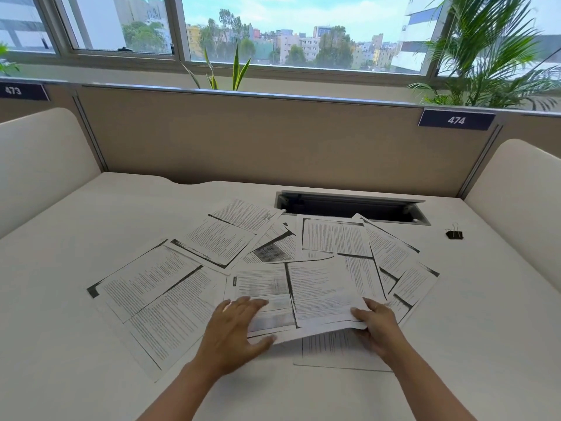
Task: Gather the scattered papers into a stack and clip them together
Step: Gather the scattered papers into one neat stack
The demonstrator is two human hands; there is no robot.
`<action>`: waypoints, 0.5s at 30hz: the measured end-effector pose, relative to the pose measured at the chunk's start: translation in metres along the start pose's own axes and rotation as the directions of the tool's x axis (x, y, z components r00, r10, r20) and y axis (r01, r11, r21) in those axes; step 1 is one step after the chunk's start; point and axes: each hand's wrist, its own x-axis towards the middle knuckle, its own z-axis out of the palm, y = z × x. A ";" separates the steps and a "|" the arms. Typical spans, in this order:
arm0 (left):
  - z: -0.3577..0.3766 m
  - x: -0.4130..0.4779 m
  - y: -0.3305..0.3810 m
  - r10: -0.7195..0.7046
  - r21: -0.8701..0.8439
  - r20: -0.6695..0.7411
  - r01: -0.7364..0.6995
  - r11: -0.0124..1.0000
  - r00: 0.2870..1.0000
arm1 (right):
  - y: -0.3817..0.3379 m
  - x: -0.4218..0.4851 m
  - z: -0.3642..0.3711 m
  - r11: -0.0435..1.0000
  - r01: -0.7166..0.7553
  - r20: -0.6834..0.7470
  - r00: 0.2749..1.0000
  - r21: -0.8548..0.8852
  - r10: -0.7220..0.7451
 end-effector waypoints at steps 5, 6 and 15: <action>-0.015 0.003 -0.006 -0.514 -0.472 0.057 0.477 0.741 0.856 | 0.009 0.000 -0.005 0.989 0.051 0.010 0.999 0.139 -0.052; -0.016 0.005 -0.008 -0.571 -0.523 0.063 0.515 0.679 0.818 | 0.010 -0.001 -0.005 0.985 0.063 0.019 0.998 0.158 -0.067; -0.028 0.018 -0.010 -0.720 -0.778 0.247 0.575 0.251 0.648 | 0.014 -0.002 -0.019 0.956 0.068 0.073 0.993 0.287 -0.092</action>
